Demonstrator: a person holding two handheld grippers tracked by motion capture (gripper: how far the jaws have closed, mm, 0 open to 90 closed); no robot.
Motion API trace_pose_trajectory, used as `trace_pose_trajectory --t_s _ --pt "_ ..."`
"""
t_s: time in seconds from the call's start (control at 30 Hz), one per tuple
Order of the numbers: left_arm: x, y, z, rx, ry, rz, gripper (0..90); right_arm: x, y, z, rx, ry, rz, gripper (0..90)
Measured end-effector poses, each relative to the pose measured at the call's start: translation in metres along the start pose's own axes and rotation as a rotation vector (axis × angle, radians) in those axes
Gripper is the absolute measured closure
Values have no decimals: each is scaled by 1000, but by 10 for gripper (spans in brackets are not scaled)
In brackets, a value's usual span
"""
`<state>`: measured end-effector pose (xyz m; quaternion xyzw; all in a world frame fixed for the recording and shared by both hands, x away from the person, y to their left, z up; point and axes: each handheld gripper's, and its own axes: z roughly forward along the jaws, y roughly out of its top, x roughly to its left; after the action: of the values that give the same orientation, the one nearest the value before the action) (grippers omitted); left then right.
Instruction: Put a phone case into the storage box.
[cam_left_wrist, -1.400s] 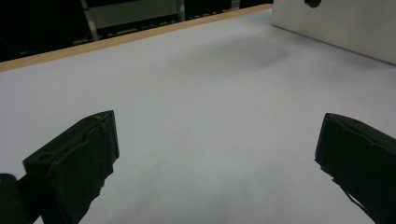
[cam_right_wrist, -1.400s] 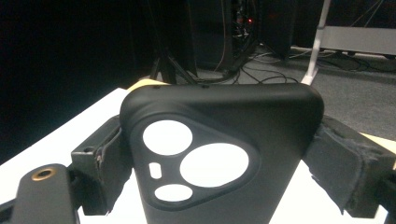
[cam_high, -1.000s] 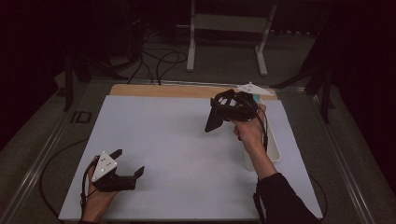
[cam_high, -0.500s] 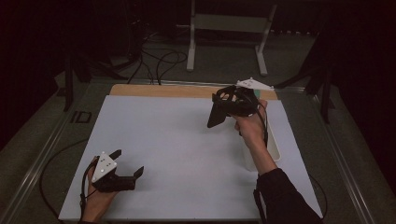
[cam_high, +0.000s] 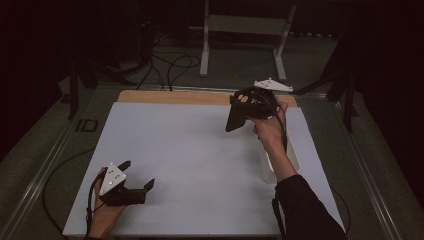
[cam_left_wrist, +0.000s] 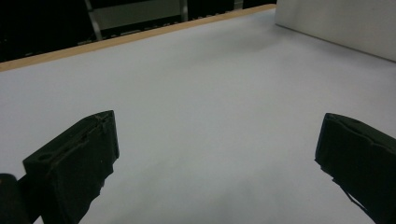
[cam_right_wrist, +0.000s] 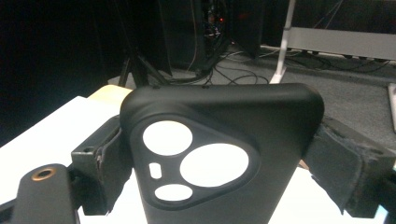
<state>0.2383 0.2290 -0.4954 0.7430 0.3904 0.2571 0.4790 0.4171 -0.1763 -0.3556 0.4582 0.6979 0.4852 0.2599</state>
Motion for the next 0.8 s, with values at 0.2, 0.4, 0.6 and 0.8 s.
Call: trace_pose_trajectory --t_s 0.2,0.4,0.6,0.8 --pt "0 0 0 -1 1 0 4 -10 3 -1 -10 -23 9 137" --pt "-1 0 1 2 -1 7 4 -19 8 -4 -26 -39 7 137" --pt "-1 0 0 1 1 6 4 -29 11 -8 -34 -66 20 137" --pt "-1 0 1 1 -1 6 4 -38 12 -10 -40 -94 31 137"
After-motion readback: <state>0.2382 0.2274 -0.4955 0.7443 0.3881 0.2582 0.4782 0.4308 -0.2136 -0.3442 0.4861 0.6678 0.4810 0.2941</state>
